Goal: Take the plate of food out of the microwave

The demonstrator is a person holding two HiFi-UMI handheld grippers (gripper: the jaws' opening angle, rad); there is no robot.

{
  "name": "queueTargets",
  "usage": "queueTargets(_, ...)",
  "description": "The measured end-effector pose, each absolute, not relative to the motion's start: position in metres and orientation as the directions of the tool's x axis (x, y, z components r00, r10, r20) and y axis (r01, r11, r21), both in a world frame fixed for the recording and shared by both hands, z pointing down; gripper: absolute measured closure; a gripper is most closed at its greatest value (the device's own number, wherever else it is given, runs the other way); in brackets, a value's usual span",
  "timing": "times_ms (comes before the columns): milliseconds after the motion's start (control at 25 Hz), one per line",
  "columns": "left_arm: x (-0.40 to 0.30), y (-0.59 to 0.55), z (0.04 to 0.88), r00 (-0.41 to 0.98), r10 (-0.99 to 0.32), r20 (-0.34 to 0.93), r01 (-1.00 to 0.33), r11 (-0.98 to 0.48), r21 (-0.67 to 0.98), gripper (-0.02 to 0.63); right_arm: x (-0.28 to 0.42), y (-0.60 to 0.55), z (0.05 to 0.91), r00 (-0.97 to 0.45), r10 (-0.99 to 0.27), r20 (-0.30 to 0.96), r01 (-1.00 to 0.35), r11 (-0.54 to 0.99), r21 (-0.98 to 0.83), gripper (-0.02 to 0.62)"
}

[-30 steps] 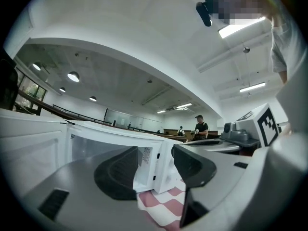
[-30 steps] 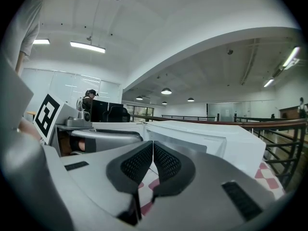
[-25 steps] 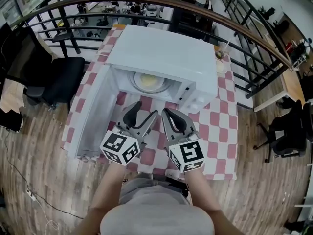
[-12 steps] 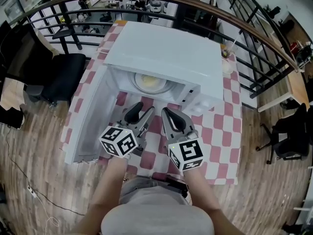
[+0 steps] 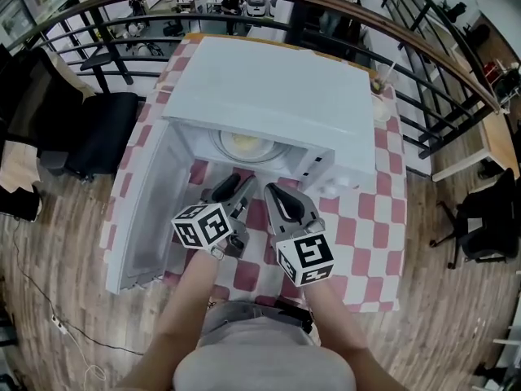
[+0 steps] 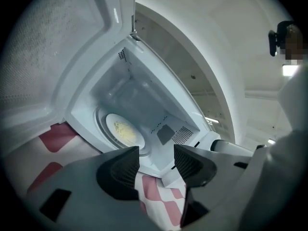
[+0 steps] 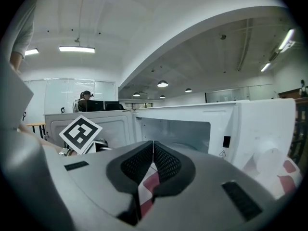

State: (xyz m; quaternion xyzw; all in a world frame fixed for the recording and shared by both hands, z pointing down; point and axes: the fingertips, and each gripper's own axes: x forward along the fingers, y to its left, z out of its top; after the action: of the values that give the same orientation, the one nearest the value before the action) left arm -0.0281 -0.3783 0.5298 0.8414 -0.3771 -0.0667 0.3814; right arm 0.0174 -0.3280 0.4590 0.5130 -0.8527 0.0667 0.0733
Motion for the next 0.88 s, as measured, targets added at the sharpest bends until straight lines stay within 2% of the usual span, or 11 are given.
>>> queueTargets(640, -0.026, -0.424, 0.581, 0.631, -0.736, 0.247, -0.490, -0.131, 0.862, 0.377, 0.024, -0.345, 0.487, -0.464, -0.849, 0.253, -0.884, 0.461, -0.075, 0.569)
queueTargets(880, -0.031, -0.439, 0.599, 0.553, -0.778, 0.298, -0.435, 0.036, 0.900, 0.377, 0.030, -0.348, 0.494, -0.462, -0.843, 0.275, -0.885, 0.458, -0.082, 0.569)
